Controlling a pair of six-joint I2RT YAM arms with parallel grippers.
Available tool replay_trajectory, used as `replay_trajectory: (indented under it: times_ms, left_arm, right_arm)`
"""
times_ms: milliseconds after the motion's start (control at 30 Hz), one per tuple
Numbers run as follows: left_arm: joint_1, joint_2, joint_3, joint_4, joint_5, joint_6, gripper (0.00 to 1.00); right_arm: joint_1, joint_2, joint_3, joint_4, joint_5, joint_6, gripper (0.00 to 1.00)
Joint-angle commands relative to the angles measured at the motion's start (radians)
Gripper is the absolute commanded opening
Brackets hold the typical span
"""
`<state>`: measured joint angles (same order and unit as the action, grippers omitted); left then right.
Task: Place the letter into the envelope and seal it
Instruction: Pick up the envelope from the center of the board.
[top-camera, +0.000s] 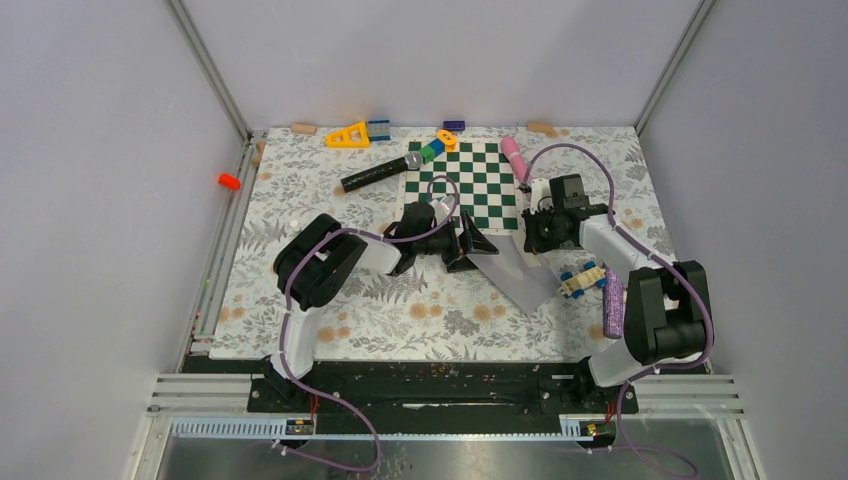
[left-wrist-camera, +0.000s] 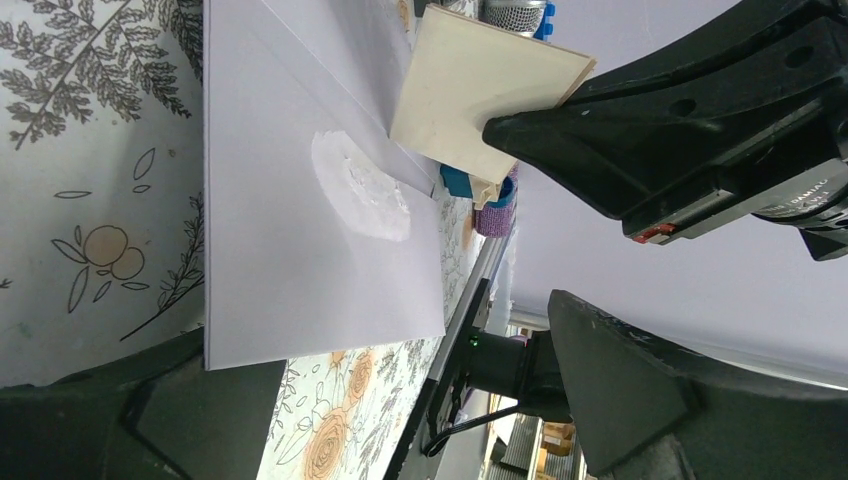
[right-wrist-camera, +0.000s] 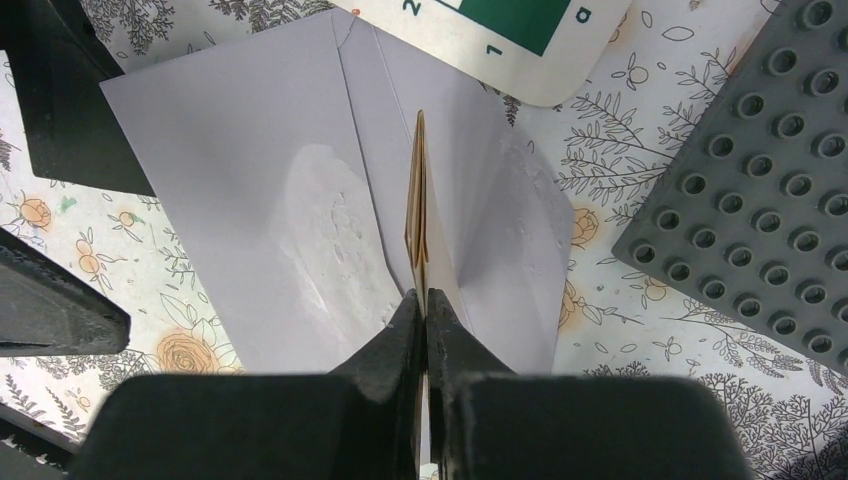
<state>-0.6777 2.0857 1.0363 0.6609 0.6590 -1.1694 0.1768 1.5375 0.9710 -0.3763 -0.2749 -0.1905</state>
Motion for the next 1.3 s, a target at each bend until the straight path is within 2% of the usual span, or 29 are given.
replay_trajectory:
  times_ms: [0,167,200,267,300,333,367,567,700,867,1000,1133,1267]
  left_arm:
    - [-0.002,-0.002,0.018,0.023,0.002,0.024,0.99]
    - [0.0,0.017,0.031,0.054,0.032,0.01,0.99]
    - [0.0,0.017,0.03,0.064,0.037,0.004,0.96]
    - [0.0,0.014,0.028,0.084,0.05,0.0,0.82]
    - [0.0,0.015,0.028,0.094,0.056,-0.002,0.7]
    - [0.002,0.018,0.03,0.099,0.06,-0.007,0.54]
    - [0.003,0.022,0.032,0.099,0.065,-0.013,0.46]
    - [0.012,0.026,0.028,0.086,0.064,-0.004,0.24]
    - [0.018,0.032,0.044,0.031,0.077,0.01,0.02]
    - [0.035,0.029,0.037,-0.013,0.099,0.04,0.0]
    - [0.051,-0.006,0.032,-0.102,0.151,0.143,0.0]
    - [0.061,-0.068,0.025,-0.248,0.24,0.335,0.0]
    - [0.078,-0.154,0.031,-0.459,0.308,0.579,0.0]
  right_arm:
    - [0.01,0.013,0.006,-0.012,-0.021,-0.011,0.0]
    - [0.012,0.01,-0.001,-0.011,-0.03,-0.012,0.0]
    - [0.012,0.009,-0.002,-0.01,-0.032,-0.014,0.0]
    - [0.012,0.007,-0.002,-0.01,-0.036,-0.012,0.0]
    - [0.012,0.007,-0.002,-0.01,-0.036,-0.013,0.0]
    - [0.012,0.007,0.0,-0.011,-0.038,-0.012,0.0]
    - [0.012,0.007,0.001,-0.01,-0.038,-0.011,0.0]
    - [0.012,0.004,0.001,-0.01,-0.037,-0.013,0.0]
    - [0.012,0.002,0.004,-0.011,-0.036,-0.011,0.0]
    - [0.012,-0.018,0.014,-0.016,-0.029,-0.006,0.0]
    - [0.009,-0.057,0.06,-0.059,-0.02,-0.032,0.0]
    - [0.0,-0.121,0.101,-0.103,-0.05,-0.062,0.0]
    - [-0.027,-0.191,0.141,-0.133,-0.167,-0.075,0.0]
